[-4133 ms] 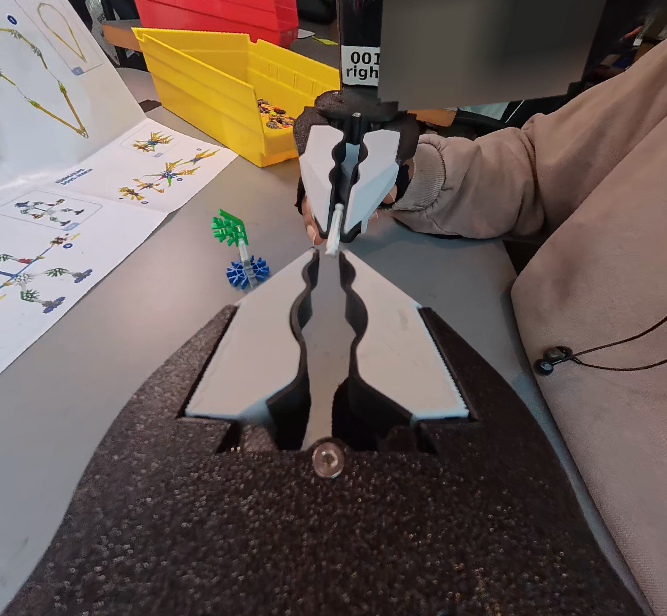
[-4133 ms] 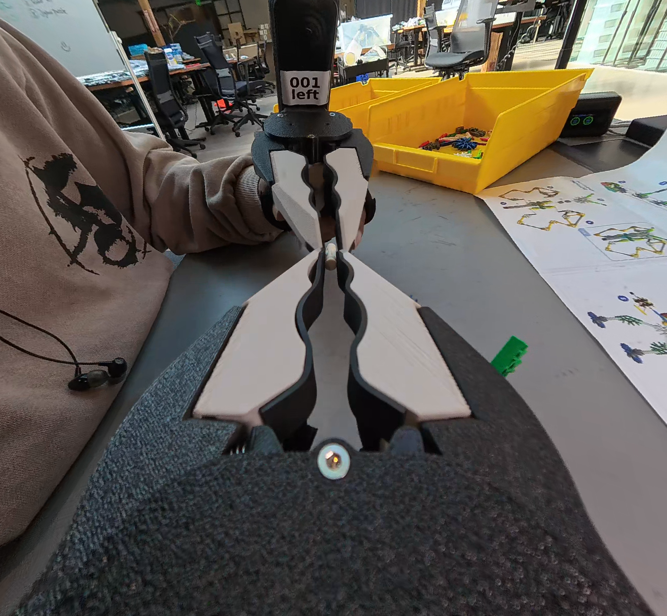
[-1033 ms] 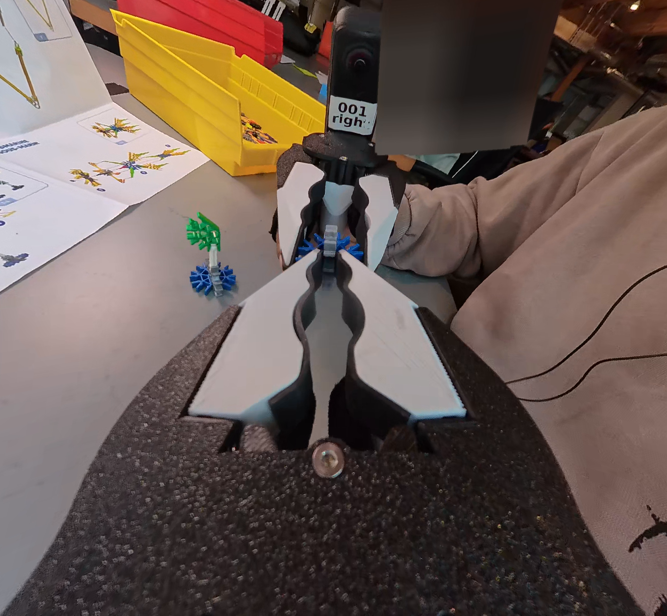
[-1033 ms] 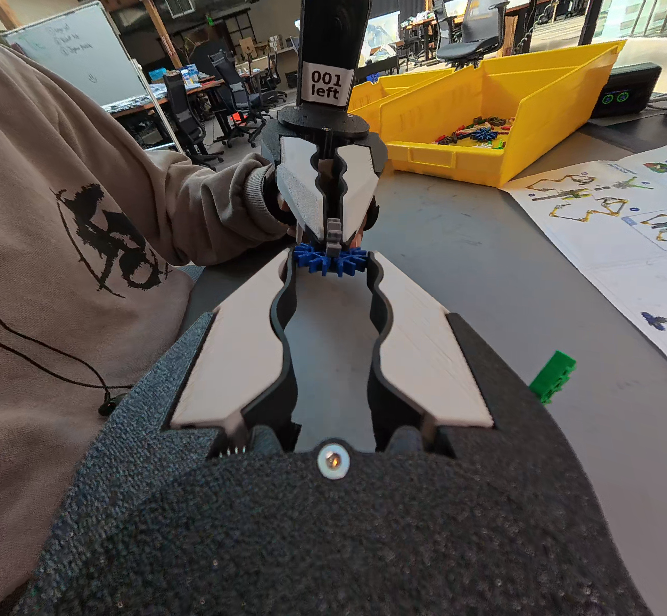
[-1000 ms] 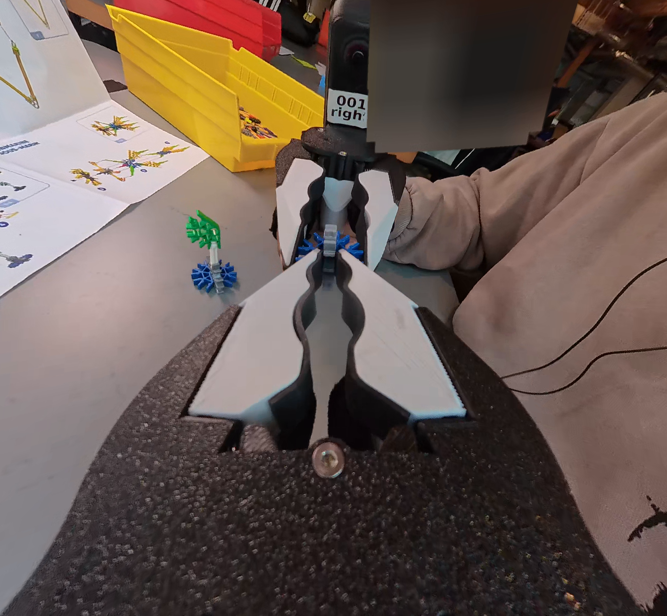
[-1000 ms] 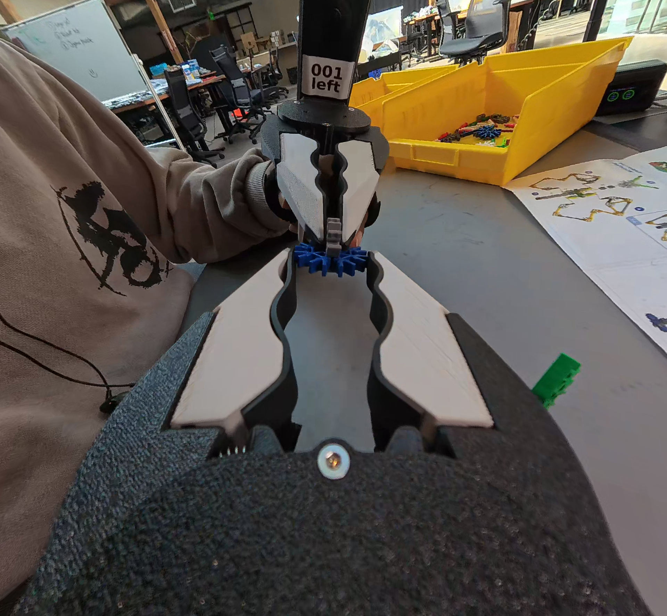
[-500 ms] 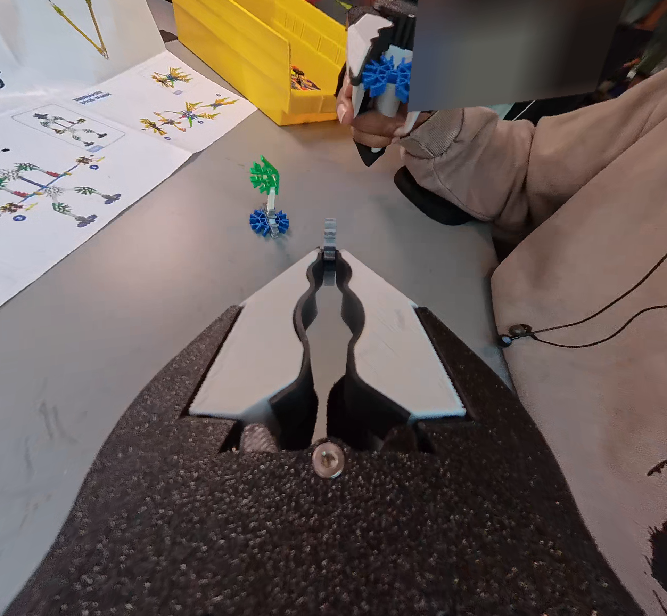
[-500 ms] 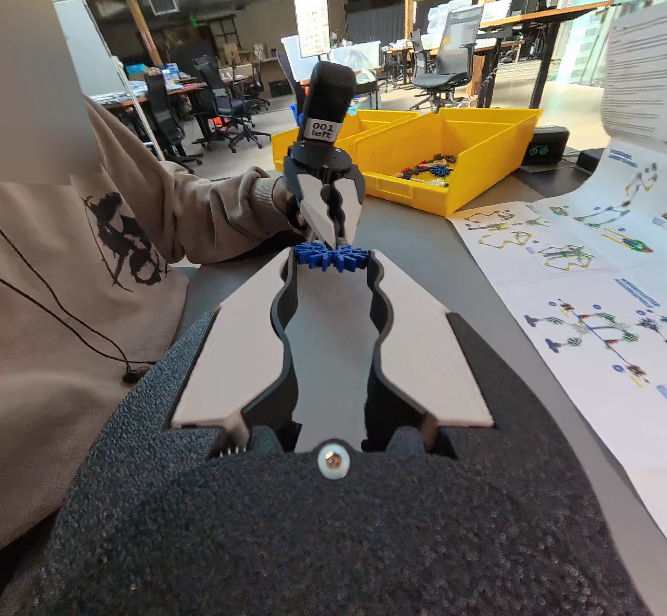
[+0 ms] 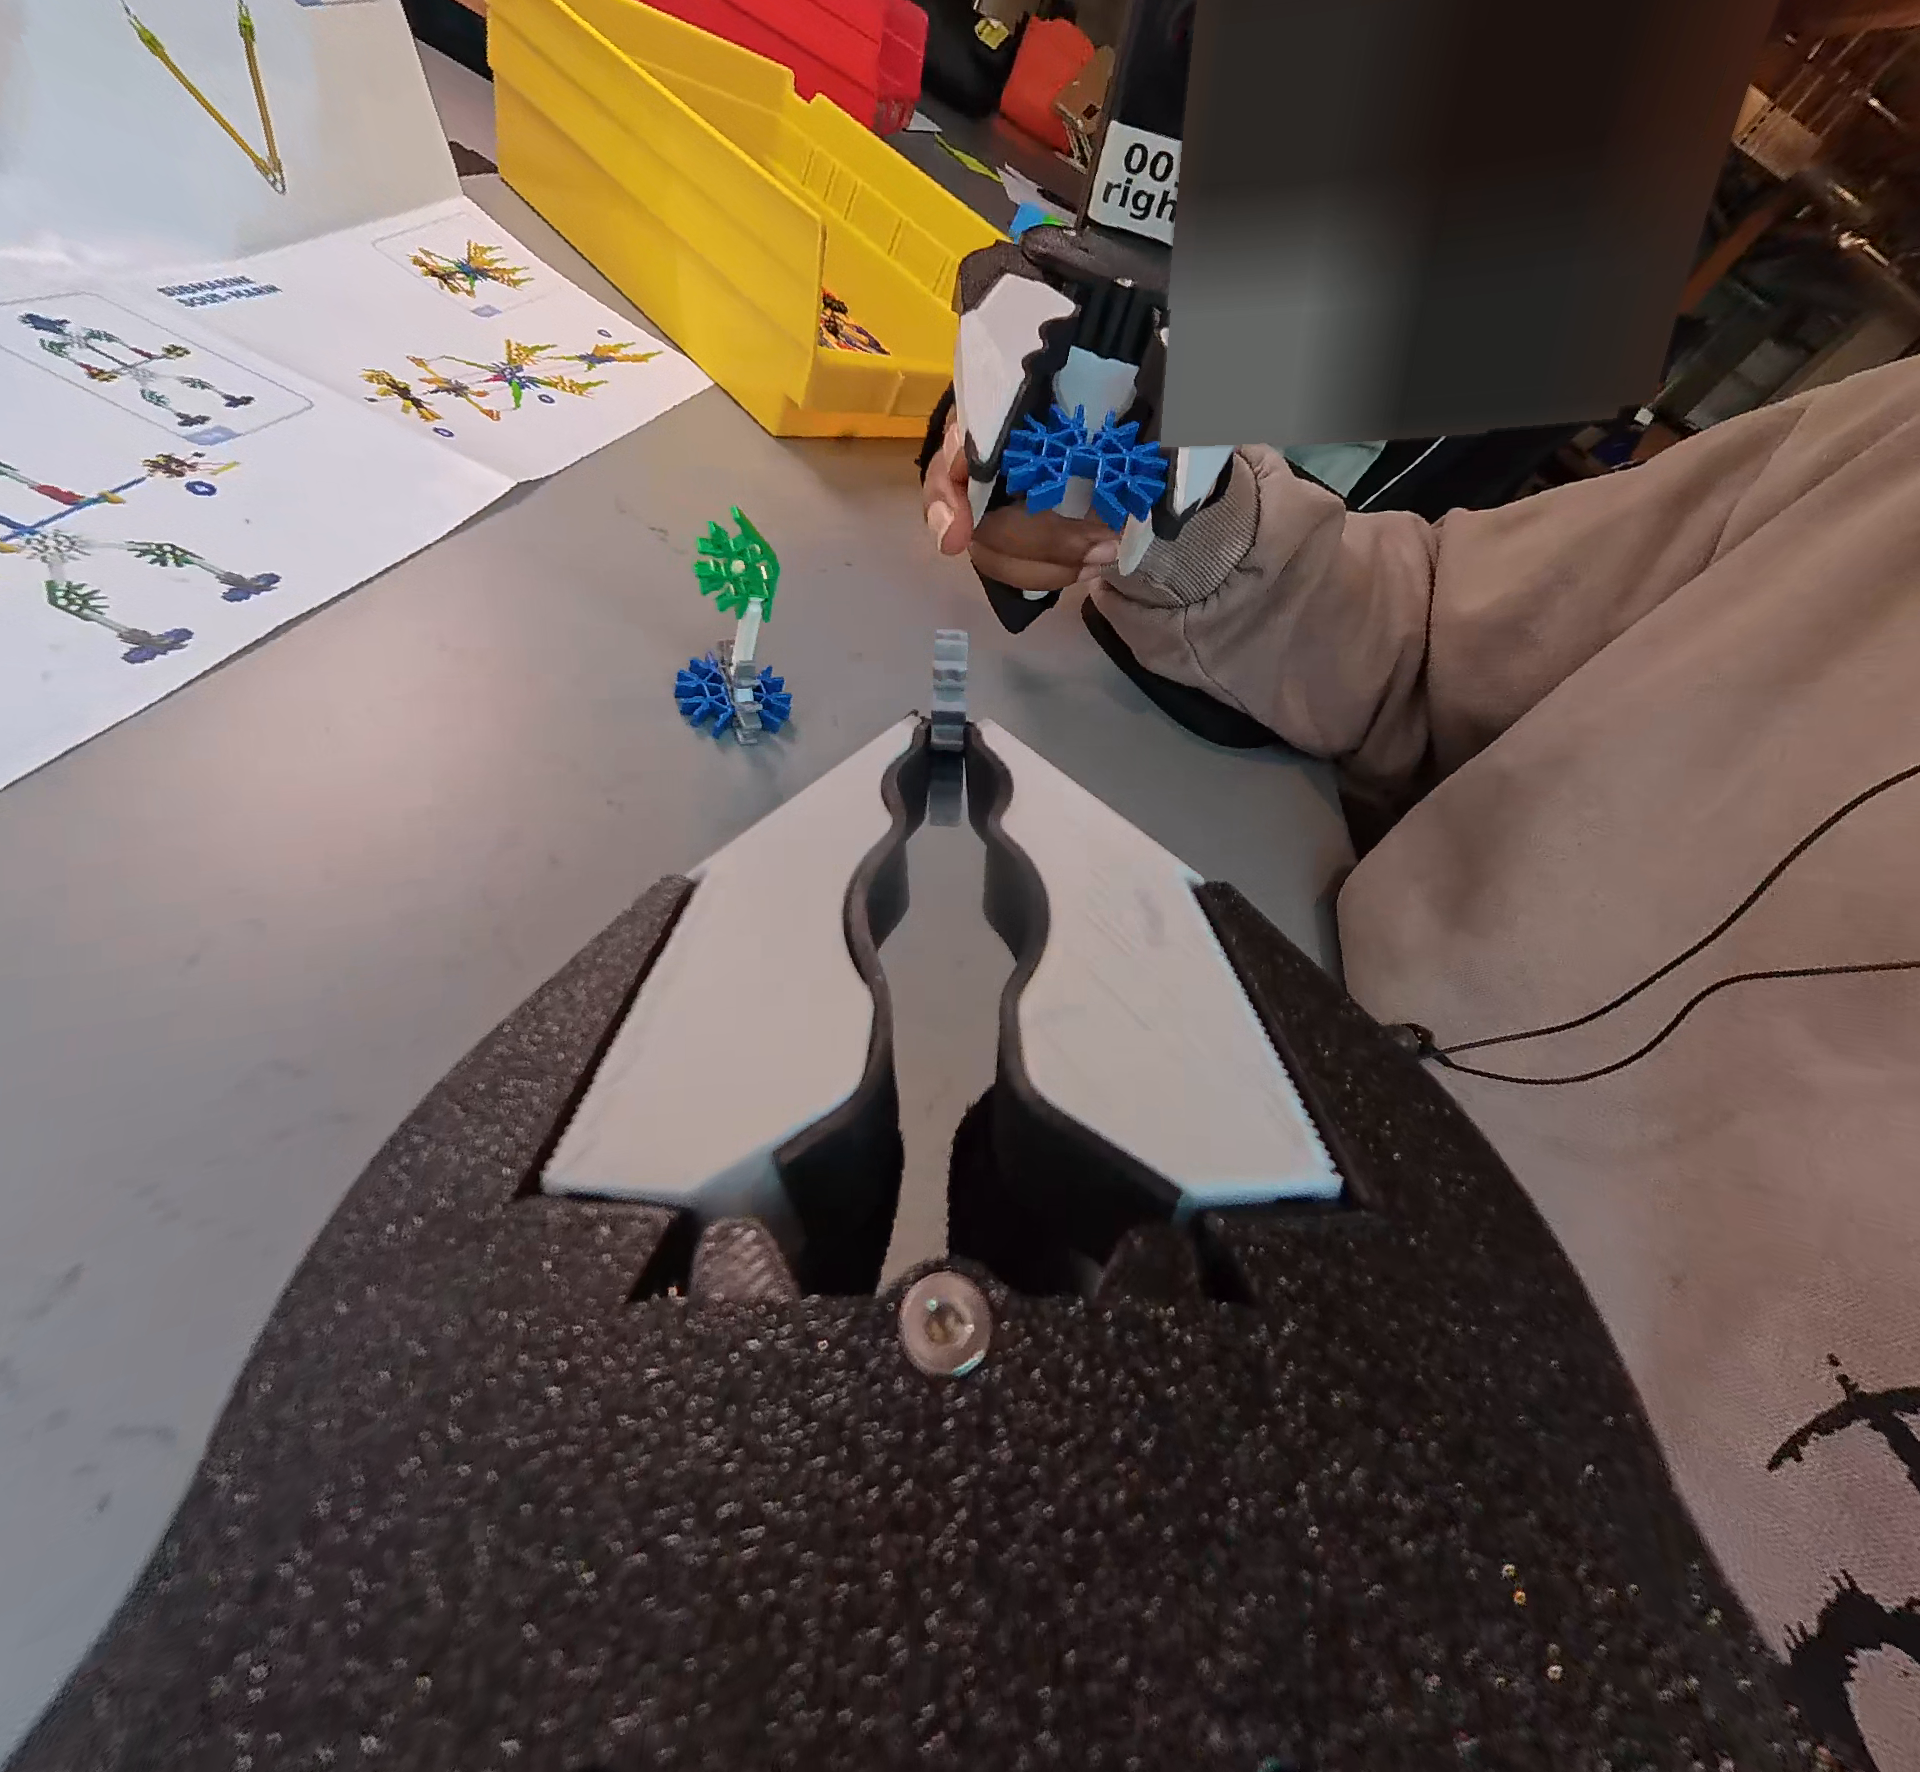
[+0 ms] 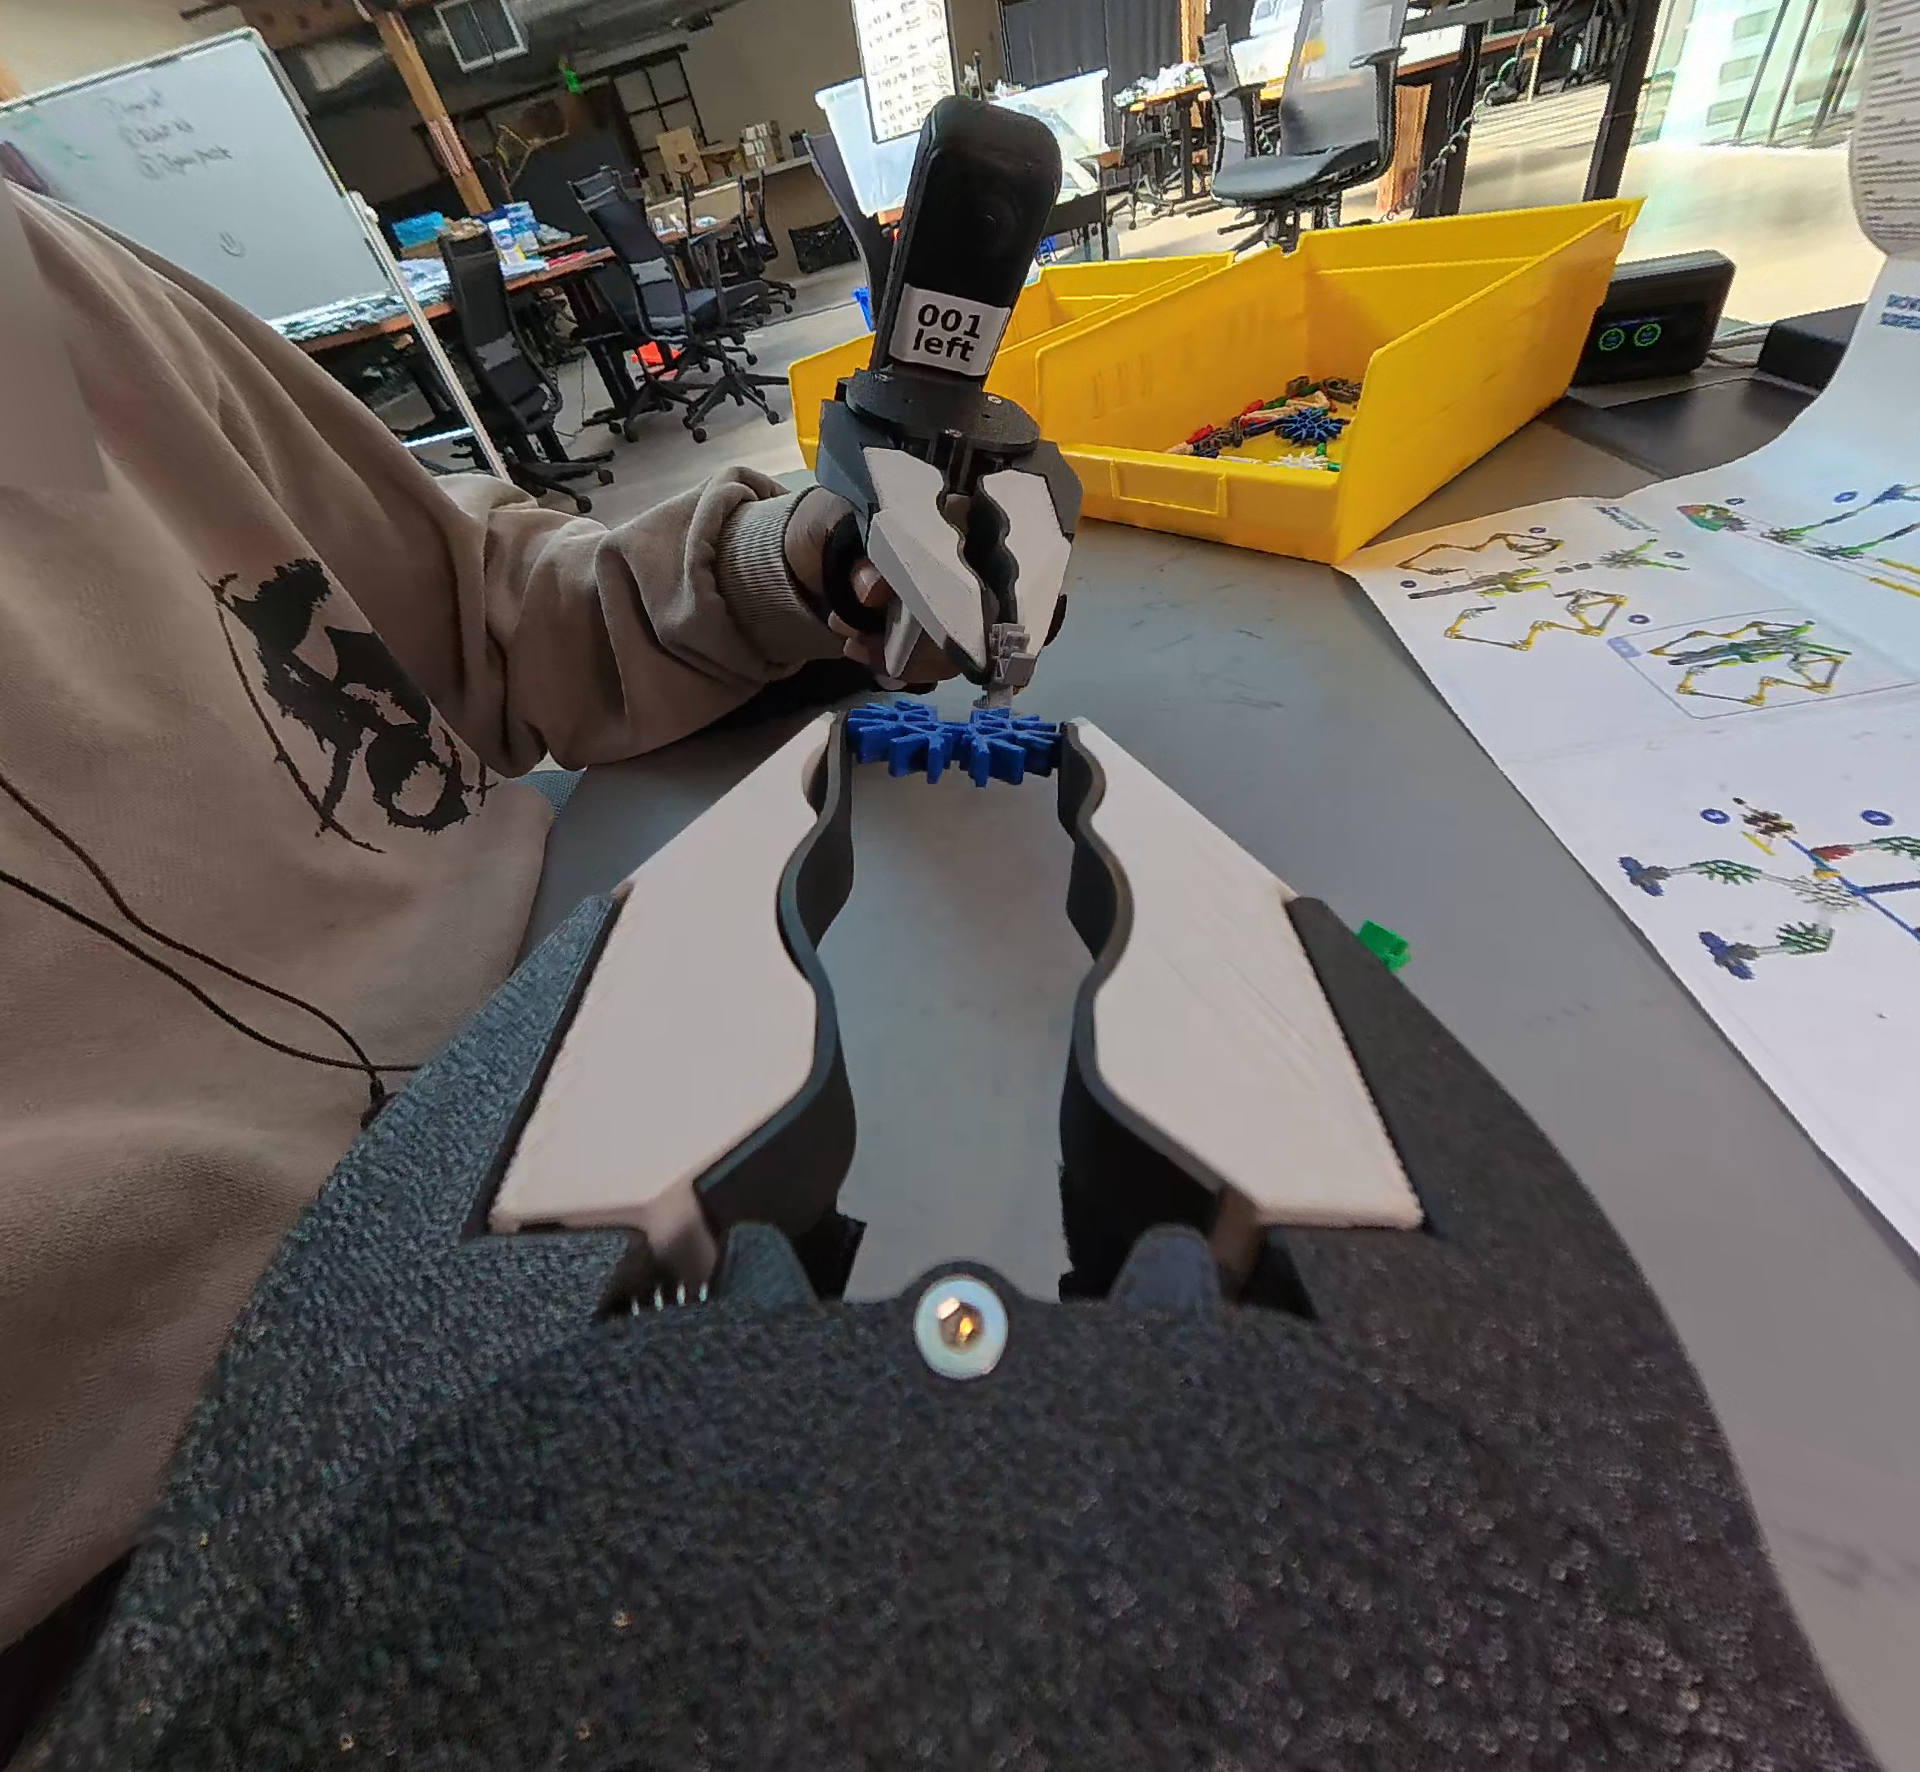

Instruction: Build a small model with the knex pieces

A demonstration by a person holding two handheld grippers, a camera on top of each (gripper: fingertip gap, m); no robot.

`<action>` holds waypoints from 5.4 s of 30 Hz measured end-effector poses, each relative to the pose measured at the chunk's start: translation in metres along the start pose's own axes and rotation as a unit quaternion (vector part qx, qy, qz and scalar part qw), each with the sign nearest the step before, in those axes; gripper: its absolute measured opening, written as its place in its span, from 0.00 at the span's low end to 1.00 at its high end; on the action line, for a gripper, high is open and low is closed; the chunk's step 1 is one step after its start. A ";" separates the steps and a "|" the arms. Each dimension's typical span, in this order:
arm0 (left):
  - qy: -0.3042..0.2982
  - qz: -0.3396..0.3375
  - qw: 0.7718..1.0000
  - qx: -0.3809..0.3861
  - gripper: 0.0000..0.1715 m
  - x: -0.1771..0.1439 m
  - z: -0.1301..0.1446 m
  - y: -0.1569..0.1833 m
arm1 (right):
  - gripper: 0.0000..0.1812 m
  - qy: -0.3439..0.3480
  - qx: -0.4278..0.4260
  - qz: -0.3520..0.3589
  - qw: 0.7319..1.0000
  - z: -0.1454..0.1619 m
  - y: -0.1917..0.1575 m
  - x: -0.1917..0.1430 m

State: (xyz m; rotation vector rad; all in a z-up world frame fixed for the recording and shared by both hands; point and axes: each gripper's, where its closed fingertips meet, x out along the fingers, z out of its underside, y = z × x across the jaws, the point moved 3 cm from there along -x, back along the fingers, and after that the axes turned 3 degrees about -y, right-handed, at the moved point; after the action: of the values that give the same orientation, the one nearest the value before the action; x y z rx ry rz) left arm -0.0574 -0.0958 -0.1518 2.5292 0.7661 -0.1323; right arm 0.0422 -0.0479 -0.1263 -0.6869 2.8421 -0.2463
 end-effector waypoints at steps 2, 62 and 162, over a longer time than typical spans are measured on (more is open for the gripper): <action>-0.001 -0.013 1.000 0.006 0.03 0.000 0.001 -0.003 | 0.21 -0.011 -0.008 0.010 1.000 0.004 0.001 0.003; 0.034 -0.663 0.747 0.050 0.05 -0.237 -0.021 -0.130 | 0.26 -0.178 -0.099 0.273 0.940 0.051 0.065 -0.006; -0.077 -0.204 0.973 -0.082 0.03 0.055 0.025 -0.059 | 0.21 -0.275 -0.244 0.375 0.851 0.055 0.047 0.055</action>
State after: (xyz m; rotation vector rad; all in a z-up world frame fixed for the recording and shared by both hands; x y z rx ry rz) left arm -0.0420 -0.0375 -0.2115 2.1492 1.1710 -0.3816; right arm -0.0126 -0.0384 -0.1978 0.3010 2.3540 0.6995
